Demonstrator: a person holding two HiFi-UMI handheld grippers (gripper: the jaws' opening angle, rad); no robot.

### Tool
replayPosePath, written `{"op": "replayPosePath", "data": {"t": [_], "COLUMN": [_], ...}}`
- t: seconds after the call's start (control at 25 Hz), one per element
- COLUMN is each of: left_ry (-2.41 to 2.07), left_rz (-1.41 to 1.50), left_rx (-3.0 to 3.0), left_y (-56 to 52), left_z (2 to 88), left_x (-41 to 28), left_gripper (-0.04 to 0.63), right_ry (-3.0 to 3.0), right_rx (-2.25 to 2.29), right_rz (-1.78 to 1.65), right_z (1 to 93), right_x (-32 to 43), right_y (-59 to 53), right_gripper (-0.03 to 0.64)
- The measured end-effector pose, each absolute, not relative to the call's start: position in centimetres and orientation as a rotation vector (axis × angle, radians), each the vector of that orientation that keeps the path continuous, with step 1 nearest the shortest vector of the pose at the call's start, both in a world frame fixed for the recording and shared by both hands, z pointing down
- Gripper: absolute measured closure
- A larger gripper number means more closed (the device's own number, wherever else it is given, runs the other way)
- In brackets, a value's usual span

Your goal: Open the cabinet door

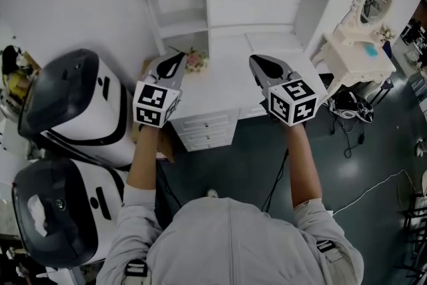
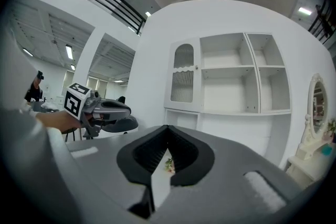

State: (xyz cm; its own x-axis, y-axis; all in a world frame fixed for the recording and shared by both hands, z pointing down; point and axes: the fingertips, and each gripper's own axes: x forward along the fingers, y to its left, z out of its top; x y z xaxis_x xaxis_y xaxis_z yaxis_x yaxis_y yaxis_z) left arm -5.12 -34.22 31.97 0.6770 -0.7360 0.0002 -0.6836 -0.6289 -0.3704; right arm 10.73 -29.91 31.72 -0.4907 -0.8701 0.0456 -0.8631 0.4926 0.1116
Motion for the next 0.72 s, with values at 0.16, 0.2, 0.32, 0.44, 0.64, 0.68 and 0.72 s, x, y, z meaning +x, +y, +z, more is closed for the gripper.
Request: {"op": "replayPosePath", "data": {"t": [0.16,0.2,0.32,0.44,0.64,0.68,0.72], "left_ry": [1.097,1.091,1.074,1.053,1.027,1.029,1.033], "left_rz": [-0.213,-0.22,-0.246,-0.274,-0.328,-0.329,-0.329], "left_rx": [-2.53,-2.522,-2.493,-2.467,-2.415,-2.404,-2.392], "left_y": [-36.6,-37.2,-38.9,-40.5,-43.5,-44.2,-45.1], "left_z": [31.0,30.8,30.3,29.6,28.4,28.1,27.7], "left_x": [-6.1,-6.3,-6.6,-6.1,-5.2,-5.2,-5.1], "left_gripper": [0.577,0.577,0.575,0.555,0.518,0.517,0.517], "right_ry": [-2.636,-2.639,-2.642,-2.645,-2.69,-2.702,-2.714], "right_rx": [1.547,1.552,1.553,1.54,1.529,1.522,1.513], "right_rz": [-0.099,-0.097,-0.094,-0.093,-0.061,-0.054,-0.046], "right_z": [31.7,31.6,31.5,31.3,31.1,31.2,31.3], "right_x": [9.9,9.7,9.3,9.3,9.6,9.6,9.6], "right_y": [-32.4,-32.9,-34.5,-36.2,-39.5,-40.4,-41.3], "right_gripper": [0.614,0.614,0.608,0.594,0.568,0.561,0.558]}}
